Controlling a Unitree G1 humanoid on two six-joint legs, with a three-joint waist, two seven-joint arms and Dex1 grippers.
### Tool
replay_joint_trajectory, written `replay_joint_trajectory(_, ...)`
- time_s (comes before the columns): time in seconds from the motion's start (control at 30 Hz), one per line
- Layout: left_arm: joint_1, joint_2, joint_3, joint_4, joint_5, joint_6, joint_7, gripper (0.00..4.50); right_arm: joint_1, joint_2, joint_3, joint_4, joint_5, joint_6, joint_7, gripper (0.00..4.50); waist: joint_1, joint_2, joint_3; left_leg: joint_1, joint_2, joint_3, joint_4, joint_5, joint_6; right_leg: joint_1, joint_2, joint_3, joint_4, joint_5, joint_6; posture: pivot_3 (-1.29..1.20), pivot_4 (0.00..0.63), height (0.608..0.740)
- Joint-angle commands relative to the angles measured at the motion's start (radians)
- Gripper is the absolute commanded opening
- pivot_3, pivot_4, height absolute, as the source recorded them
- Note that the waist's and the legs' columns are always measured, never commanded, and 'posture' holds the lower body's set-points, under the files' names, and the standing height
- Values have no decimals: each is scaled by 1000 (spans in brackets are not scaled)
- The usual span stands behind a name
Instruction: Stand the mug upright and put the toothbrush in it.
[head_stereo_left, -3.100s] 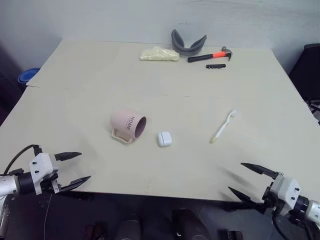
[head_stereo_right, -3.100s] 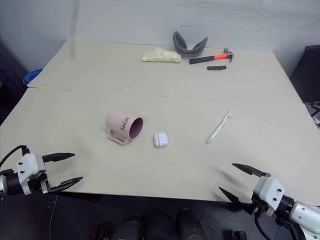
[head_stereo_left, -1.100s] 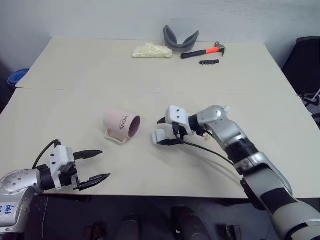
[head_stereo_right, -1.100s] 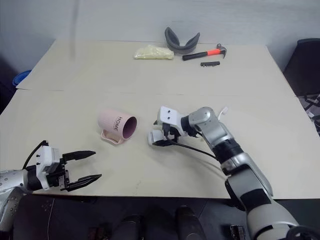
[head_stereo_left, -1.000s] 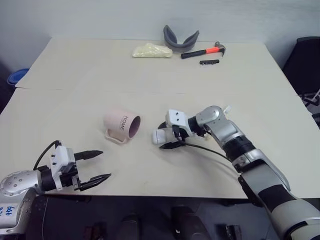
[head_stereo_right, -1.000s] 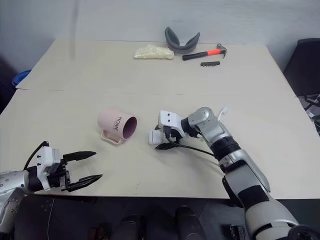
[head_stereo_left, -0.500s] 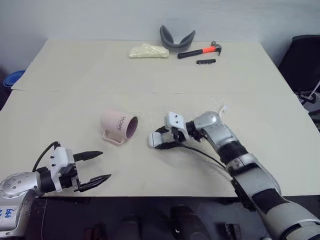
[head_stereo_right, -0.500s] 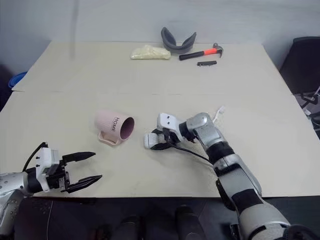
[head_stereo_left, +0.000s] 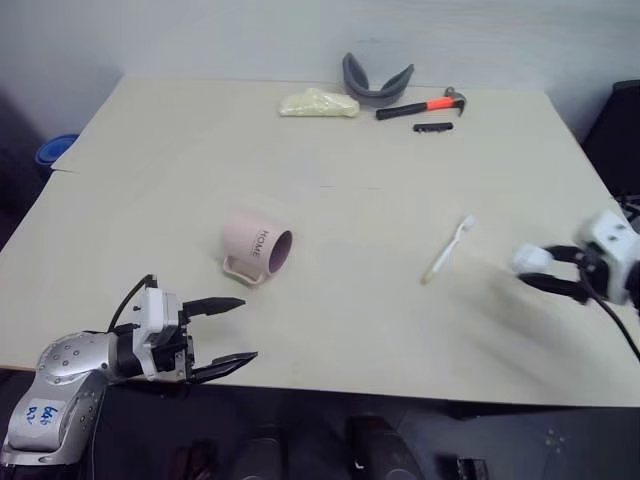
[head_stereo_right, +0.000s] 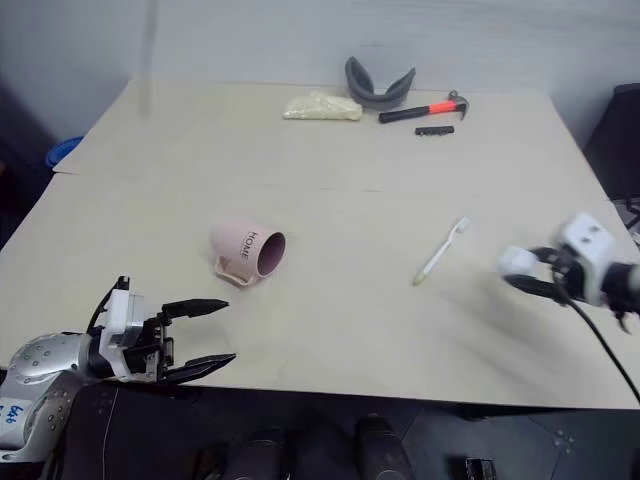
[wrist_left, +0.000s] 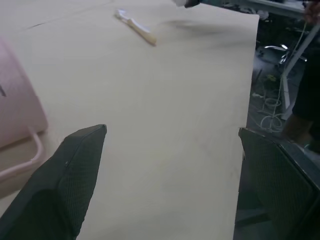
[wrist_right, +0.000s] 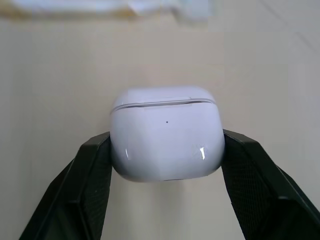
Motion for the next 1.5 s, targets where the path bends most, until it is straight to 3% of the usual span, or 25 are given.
replay_joint_trajectory(0.03,-20,7,-3,5,-5,-9,-13,4500,-3,-21,-21,129,-22,-132,-40,3112,-15,0,0,2,1,1,0,0,0,0,1,1,1,0,0,0,150,740)
replay_joint_trajectory(0.17,-44,25,7,70,0,-16,-36,4500,24,-20,-40,186,-3,-239,-32,4468,-26,2,1,11,1,2,-6,0,0,6,3,3,-1,0,-1,0,150,740)
replay_joint_trajectory(0.3,-63,64,31,153,-20,7,-88,4500,112,-27,-126,108,67,-312,-7,4468,-27,2,1,10,1,2,-6,0,0,7,2,4,-2,0,-1,0,150,740)
replay_joint_trajectory(0.4,-82,56,77,245,35,-117,-79,4500,198,-3,-226,-20,181,-327,67,4468,-25,3,2,11,1,1,-7,0,0,9,2,4,-4,0,-1,0,150,740)
replay_joint_trajectory(0.5,-44,91,169,308,46,-151,-70,4500,388,106,-293,-416,346,-217,64,4468,-24,1,1,12,1,0,-8,0,0,10,2,4,-5,0,-1,0,150,740)
replay_joint_trajectory(0.63,5,192,282,455,89,-197,-101,4500,606,266,-206,-794,411,-204,39,4468,-25,-1,0,12,5,-7,-13,0,-4,11,4,2,-6,-2,-4,0,150,740)
replay_joint_trajectory(0.73,66,256,330,536,117,-224,-149,4500,656,366,-123,-872,394,-271,34,4468,-23,-1,1,12,4,-7,-13,0,-4,11,1,1,-6,-2,-4,0,150,740)
replay_joint_trajectory(0.87,63,299,325,539,149,-336,-198,4500,666,410,-74,-880,364,-356,54,4468,-8,-1,1,13,0,-6,-13,-1,-3,12,-4,1,-7,-2,-4,0,150,740)
replay_joint_trajectory(0.97,-32,315,228,377,112,-248,-205,4500,632,417,-46,-887,357,-369,39,4468,16,-4,-1,12,0,-9,-12,0,-3,13,-6,-1,-7,-2,-4,0,150,740)
replay_joint_trajectory(1.1,-220,296,32,286,203,-172,-143,4500,593,411,-3,-896,353,-342,21,4468,27,-3,-1,12,-2,-10,-13,0,-3,14,-8,-4,-6,-2,-4,0,150,740)
replay_joint_trajectory(1.33,-494,236,-251,437,417,-183,-134,4500,538,427,37,-955,373,-248,-87,4468,9,-3,-1,12,1,-4,-12,0,-3,10,2,-2,-4,-2,-3,0,150,740)
replay_joint_trajectory(1.5,-615,192,-370,552,505,-202,-173,4500,563,443,42,-988,362,-231,-137,4468,18,-3,-1,12,1,-4,-9,0,-3,10,3,-1,-2,-2,-3,0,150,740)
